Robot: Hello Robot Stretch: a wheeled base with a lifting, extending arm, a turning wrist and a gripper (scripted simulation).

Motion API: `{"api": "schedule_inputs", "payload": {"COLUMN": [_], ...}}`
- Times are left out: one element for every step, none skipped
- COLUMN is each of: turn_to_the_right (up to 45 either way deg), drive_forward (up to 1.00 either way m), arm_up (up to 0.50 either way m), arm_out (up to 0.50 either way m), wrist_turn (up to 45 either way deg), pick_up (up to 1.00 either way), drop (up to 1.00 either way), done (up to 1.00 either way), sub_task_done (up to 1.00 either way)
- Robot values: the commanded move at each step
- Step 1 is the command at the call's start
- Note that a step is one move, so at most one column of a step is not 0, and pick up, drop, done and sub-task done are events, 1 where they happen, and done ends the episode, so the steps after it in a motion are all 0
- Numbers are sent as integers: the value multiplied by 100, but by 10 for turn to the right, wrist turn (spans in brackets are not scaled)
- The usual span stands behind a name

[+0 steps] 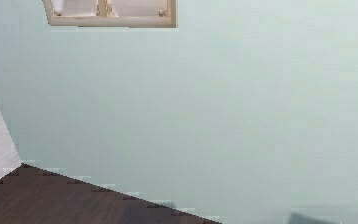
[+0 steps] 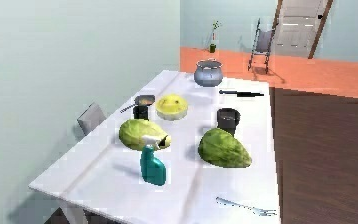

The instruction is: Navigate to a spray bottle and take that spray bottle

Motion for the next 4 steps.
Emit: {"api": "schedule_inputs", "payload": {"turn_to_the_right": [0, 0, 0, 0], "drive_forward": [0, 0, 0, 0], "arm_up": [34, 0, 0, 0], "arm_out": [0, 26, 0, 0], "wrist_turn": [0, 0, 450, 450], "pick_up": [0, 0, 0, 0], "drop": [0, 0, 0, 0], "done": [0, 0, 0, 0], "sub_task_done": [0, 0, 0, 0]}}
